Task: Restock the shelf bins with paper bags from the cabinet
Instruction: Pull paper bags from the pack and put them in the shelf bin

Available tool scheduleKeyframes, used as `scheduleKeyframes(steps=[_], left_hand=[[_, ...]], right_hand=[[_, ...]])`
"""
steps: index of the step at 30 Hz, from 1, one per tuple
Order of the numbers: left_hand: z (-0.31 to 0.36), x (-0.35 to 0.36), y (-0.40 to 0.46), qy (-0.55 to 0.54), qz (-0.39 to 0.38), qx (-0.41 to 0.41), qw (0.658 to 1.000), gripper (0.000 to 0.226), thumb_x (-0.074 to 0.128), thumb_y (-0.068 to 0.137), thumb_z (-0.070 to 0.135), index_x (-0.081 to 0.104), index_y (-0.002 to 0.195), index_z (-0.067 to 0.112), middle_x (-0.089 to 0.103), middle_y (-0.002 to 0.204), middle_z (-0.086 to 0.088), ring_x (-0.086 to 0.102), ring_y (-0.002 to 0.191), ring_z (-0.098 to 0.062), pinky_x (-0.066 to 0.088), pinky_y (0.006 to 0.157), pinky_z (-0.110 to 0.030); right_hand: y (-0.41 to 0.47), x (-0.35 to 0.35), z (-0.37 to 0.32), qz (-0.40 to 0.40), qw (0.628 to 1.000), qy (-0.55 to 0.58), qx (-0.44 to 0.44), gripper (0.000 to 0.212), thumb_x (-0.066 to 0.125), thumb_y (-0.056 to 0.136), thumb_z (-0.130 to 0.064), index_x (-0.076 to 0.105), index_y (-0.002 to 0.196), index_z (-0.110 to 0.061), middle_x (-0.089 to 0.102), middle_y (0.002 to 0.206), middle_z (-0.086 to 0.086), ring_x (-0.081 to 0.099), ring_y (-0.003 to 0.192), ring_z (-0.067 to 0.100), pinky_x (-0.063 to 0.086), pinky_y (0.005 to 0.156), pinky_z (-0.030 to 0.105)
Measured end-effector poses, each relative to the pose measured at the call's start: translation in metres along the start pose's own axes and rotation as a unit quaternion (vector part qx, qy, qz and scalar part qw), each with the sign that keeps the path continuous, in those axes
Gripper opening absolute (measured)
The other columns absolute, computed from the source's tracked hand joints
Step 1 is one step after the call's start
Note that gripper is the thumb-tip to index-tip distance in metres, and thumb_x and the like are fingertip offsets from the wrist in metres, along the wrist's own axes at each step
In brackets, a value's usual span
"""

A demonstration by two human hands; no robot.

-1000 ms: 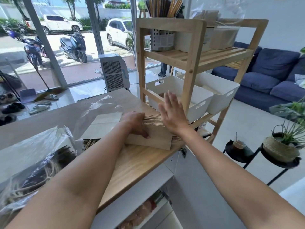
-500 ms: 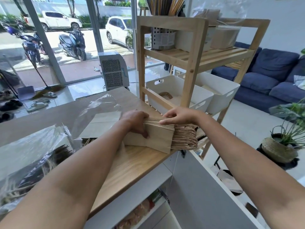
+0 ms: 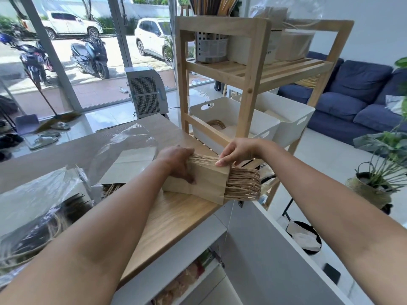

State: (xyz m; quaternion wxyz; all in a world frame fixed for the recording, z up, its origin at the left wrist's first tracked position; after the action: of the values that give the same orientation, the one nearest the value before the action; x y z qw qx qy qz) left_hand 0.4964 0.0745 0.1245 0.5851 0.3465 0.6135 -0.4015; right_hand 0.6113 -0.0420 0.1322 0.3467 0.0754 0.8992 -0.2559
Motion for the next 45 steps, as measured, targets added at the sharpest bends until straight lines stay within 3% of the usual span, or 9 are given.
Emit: scheduleKeyframes(steps=[4,9,16,21,24,29,34,42,45], left_hand=[[-0.001,0.001,-0.001,0.008,0.004,0.002,1.0,0.075,0.081,0.051,0.064,0.054,0.11,0.026,0.063,0.117,0.0,0.055,0.113,-0.023,0.047,0.09,-0.034],[0.001,0.0,-0.003,0.015,0.009,0.008,1.0,0.076,0.081,0.049,0.065,0.053,0.108,0.025,0.064,0.113,0.001,0.057,0.108,-0.022,0.047,0.085,-0.033],[0.005,-0.004,-0.003,0.028,0.01,0.012,1.0,0.076,0.083,0.049,0.063,0.054,0.108,0.024,0.064,0.115,0.002,0.057,0.11,-0.022,0.046,0.083,-0.031],[0.005,-0.005,-0.002,0.036,0.015,0.004,0.999,0.076,0.082,0.048,0.065,0.053,0.106,0.026,0.065,0.113,0.002,0.059,0.109,-0.022,0.047,0.081,-0.032],[0.005,-0.005,-0.003,0.033,0.014,0.005,0.999,0.075,0.083,0.048,0.064,0.053,0.106,0.026,0.065,0.112,0.003,0.059,0.107,-0.021,0.045,0.078,-0.03],[0.007,-0.003,-0.006,0.033,0.016,0.012,0.999,0.074,0.082,0.05,0.064,0.053,0.106,0.026,0.066,0.112,0.003,0.059,0.105,-0.021,0.045,0.079,-0.031],[0.007,-0.003,-0.009,0.036,0.022,0.014,0.999,0.074,0.082,0.05,0.064,0.053,0.105,0.025,0.066,0.113,0.001,0.059,0.107,-0.022,0.046,0.083,-0.032],[0.007,-0.002,-0.009,0.031,0.021,0.017,0.999,0.071,0.083,0.049,0.064,0.054,0.101,0.026,0.066,0.112,0.002,0.06,0.106,-0.022,0.047,0.082,-0.033],[0.006,-0.001,-0.008,0.023,0.019,0.018,0.999,0.07,0.082,0.047,0.066,0.054,0.099,0.028,0.067,0.111,0.002,0.06,0.106,-0.022,0.048,0.084,-0.034]], right_hand=[[0.003,-0.002,0.0,-0.003,1.0,0.012,0.0,0.022,0.073,0.082,-0.031,0.075,0.097,-0.016,0.067,0.095,-0.001,0.059,0.086,0.01,0.053,0.078,0.023],[0.008,0.0,0.01,-0.02,0.998,0.065,-0.001,0.011,0.069,0.086,-0.03,0.074,0.083,-0.021,0.071,0.088,0.001,0.064,0.084,0.014,0.054,0.081,0.028],[0.011,-0.003,0.009,-0.05,0.997,0.043,0.042,0.034,0.06,0.09,-0.038,0.07,0.103,-0.009,0.069,0.093,0.003,0.064,0.088,0.015,0.05,0.1,0.042],[0.007,0.01,-0.006,-0.13,0.986,-0.077,0.073,0.056,0.076,0.072,-0.048,0.066,0.113,-0.01,0.059,0.126,0.003,0.053,0.122,0.018,0.048,0.103,0.037],[0.007,0.01,-0.008,-0.128,0.984,-0.103,0.071,0.045,0.077,0.077,-0.036,0.069,0.113,-0.01,0.063,0.115,0.0,0.056,0.114,0.016,0.049,0.1,0.033],[0.009,0.006,-0.006,-0.12,0.988,-0.066,0.078,0.035,0.074,0.08,-0.028,0.069,0.111,-0.012,0.064,0.121,0.003,0.059,0.111,0.018,0.049,0.1,0.034],[0.008,0.004,0.002,-0.115,0.991,0.003,0.064,0.014,0.069,0.086,-0.024,0.072,0.093,-0.013,0.068,0.095,0.001,0.062,0.086,0.011,0.053,0.085,0.025],[0.0,0.008,0.013,-0.067,0.994,0.078,0.043,0.022,0.062,0.09,-0.033,0.07,0.088,-0.013,0.069,0.093,0.003,0.064,0.084,0.012,0.051,0.094,0.032],[-0.005,0.005,0.014,-0.024,0.997,0.071,0.027,0.036,0.052,0.096,-0.036,0.068,0.11,-0.006,0.069,0.111,0.01,0.064,0.092,0.014,0.048,0.097,0.034]])
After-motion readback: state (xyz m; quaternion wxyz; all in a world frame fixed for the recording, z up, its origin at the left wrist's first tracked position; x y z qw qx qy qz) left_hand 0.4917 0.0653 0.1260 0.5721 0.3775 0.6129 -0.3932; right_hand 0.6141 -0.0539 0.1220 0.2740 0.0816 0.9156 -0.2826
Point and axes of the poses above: each hand's wrist, its own y-axis towards the middle knuckle, its own x-axis out of the palm, z = x × y, the point moved 8 cm from there along y, towards the middle knuckle
